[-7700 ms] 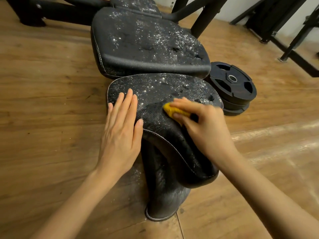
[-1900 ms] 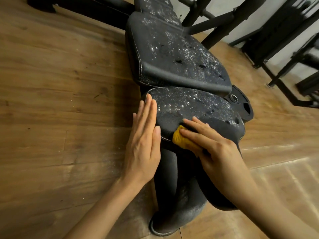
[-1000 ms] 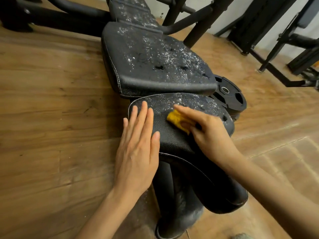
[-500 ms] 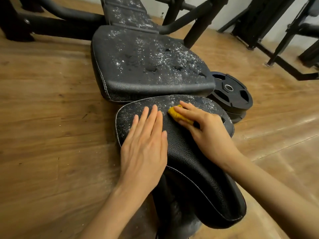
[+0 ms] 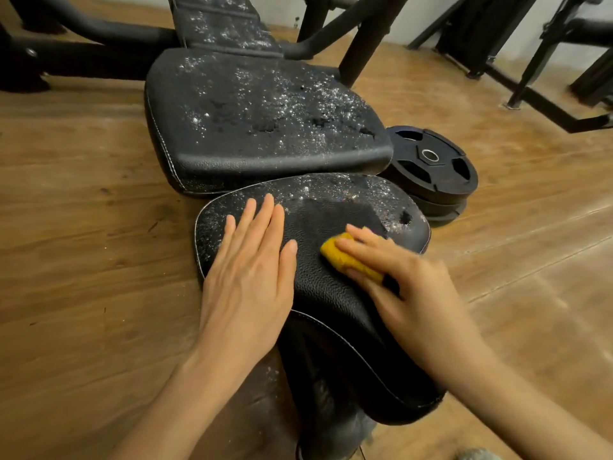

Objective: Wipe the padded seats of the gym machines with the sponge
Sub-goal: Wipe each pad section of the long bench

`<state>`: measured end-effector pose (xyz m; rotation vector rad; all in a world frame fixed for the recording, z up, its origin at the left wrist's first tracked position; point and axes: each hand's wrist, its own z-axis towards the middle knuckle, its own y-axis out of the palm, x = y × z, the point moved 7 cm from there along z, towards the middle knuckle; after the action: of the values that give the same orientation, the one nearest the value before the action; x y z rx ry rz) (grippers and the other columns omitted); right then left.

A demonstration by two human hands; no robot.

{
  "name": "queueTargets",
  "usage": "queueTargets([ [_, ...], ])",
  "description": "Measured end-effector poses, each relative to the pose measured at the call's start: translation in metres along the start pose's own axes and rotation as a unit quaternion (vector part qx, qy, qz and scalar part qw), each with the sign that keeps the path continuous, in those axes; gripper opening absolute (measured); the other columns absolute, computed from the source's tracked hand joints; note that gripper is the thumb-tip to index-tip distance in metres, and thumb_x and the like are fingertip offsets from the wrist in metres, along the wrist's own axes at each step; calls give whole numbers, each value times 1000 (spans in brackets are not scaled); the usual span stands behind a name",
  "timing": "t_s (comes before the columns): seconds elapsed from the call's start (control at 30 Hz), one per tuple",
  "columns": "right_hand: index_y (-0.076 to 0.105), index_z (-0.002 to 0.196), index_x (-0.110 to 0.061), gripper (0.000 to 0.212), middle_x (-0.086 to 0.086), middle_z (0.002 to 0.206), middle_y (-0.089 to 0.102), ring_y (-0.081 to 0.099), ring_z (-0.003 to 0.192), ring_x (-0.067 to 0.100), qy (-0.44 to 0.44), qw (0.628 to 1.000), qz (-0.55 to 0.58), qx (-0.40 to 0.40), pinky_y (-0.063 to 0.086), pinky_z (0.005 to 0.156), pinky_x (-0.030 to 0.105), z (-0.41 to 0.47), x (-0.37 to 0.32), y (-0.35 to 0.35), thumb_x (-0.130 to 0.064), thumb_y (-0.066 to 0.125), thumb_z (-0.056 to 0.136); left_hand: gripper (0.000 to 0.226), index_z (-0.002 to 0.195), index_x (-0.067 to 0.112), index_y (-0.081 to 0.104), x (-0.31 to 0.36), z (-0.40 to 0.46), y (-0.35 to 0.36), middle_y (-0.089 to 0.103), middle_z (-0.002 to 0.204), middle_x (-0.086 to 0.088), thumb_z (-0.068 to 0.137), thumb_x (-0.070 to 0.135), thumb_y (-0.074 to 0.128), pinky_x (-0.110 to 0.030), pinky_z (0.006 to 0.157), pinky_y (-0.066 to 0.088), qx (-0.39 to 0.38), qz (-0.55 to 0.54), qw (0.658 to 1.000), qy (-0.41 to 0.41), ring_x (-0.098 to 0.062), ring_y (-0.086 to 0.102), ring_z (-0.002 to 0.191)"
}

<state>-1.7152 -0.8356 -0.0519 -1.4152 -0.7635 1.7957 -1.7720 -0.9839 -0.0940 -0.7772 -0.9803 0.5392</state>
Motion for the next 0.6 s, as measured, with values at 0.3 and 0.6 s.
queueTargets([
  [0.3,66,123,-24,33,1,134,59,47,131,8,52,997,13,57,37,113,37,54,53,-19,-17,67,90,63,153,13,29,33,14,10,21,161,2,99,43,13,-23,120,-5,-41,-11,999,31,-7,6,150],
  [0.6,65,123,-22,37,-1,134,60,49,129,8,8,997,44,67,34,114,39,49,72,-32,-11,67,89,62,153,20,25,51,27,28,17,161,11,97,44,13,-13,116,-8,-84,-22,996,12,2,3,148],
])
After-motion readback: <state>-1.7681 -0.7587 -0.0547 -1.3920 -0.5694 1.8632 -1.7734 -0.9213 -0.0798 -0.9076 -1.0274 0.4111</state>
